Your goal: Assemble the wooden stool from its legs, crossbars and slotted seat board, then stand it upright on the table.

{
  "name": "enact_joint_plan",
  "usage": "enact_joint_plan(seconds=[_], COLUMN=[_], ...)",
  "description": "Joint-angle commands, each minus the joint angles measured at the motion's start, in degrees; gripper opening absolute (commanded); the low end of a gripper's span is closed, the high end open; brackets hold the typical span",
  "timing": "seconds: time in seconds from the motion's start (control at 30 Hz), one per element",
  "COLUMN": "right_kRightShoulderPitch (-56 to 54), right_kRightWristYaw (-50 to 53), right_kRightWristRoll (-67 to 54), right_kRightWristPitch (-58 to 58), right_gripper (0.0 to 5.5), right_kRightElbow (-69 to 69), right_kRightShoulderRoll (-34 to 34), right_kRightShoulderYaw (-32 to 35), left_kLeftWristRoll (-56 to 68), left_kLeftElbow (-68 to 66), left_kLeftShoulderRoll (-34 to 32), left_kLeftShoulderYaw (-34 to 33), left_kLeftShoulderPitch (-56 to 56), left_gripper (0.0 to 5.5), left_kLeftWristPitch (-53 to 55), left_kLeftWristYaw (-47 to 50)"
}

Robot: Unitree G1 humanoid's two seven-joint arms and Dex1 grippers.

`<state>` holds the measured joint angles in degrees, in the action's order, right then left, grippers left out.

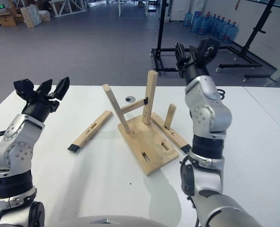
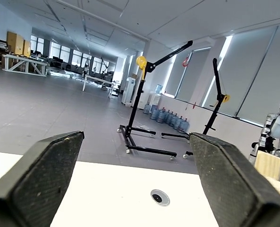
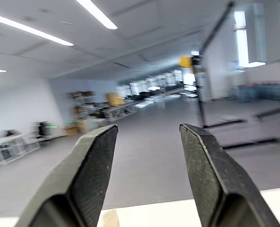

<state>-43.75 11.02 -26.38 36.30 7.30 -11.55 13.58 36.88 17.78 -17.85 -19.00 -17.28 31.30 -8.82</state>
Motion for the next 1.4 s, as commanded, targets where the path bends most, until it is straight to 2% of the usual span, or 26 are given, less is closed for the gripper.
enact_joint_plan(seconds=[0.03, 0.33, 0.57, 0.63, 0.7, 0.83, 1.0, 1.13, 1.23, 1.3, 1.4], right_kRightShoulderPitch=[-2.0, -0.3, 14.2, 11.7, 4.8, -5.3, -7.0, 1.7, 14.1, 22.5, 29.2], right_kRightWristYaw=[2.3, 0.9, -6.2, -7.2, -7.5, -7.3, -11.6, -29.4, -44.5, -51.4, -53.3], right_kRightWristRoll=[2.7, 5.7, 12.2, 10.3, 7.2, 3.8, 4.0, -0.1, -4.6, -5.4, -2.8], right_kRightWristPitch=[1.4, -1.5, -16.0, -16.1, -13.6, -7.8, -3.7, 3.2, 6.6, 6.9, 4.5], right_gripper=[2.43, 2.43, 2.43, 2.43, 2.43, 2.43, 2.43, 2.43, 2.43, 2.63, 3.1], right_kRightElbow=[-2.1, -6.9, -30.0, -28.4, -24.2, -16.6, -12.5, -9.9, -6.5, -5.1, -7.3], right_kRightShoulderRoll=[1.5, 2.4, 4.7, 5.0, 3.8, -2.5, -13.4, -26.1, -33.1, -35.2, -33.3], right_kRightShoulderYaw=[-0.9, -0.6, -3.4, -1.9, 0.4, 4.5, 7.1, 6.4, 6.9, 5.5, 1.7], left_kLeftWristRoll=[-0.7, -0.8, -1.1, -1.1, -1.3, -1.7, -1.1, 0.5, 2.4, 2.1, -0.6], left_kLeftElbow=[-0.2, -0.2, 0.0, 0.1, 0.1, 0.4, 0.8, 3.3, 7.6, 10.0, 10.9], left_kLeftShoulderRoll=[-0.1, -0.1, 0.4, 0.5, 0.8, 1.2, 1.0, 1.1, 1.6, 1.6, 1.0], left_kLeftShoulderYaw=[0.2, 0.3, 0.4, 0.4, 0.4, 1.0, 0.0, -2.2, -2.3, -0.6, 2.9], left_kLeftShoulderPitch=[-1.0, -0.7, 0.4, 0.4, 0.2, -0.1, 0.0, 2.5, 9.2, 12.8, 15.0], left_gripper=[4.08, 4.08, 4.08, 4.08, 4.08, 4.08, 4.08, 4.08, 4.08, 4.08, 4.52], left_kLeftWristPitch=[-0.2, -0.2, -0.3, -0.3, -0.3, -0.4, -0.6, 1.8, 5.1, 6.6, 9.0], left_kLeftWristYaw=[0.4, 0.3, 0.2, 0.2, 0.4, 0.4, 0.4, 2.5, 3.2, 3.3, 4.6])
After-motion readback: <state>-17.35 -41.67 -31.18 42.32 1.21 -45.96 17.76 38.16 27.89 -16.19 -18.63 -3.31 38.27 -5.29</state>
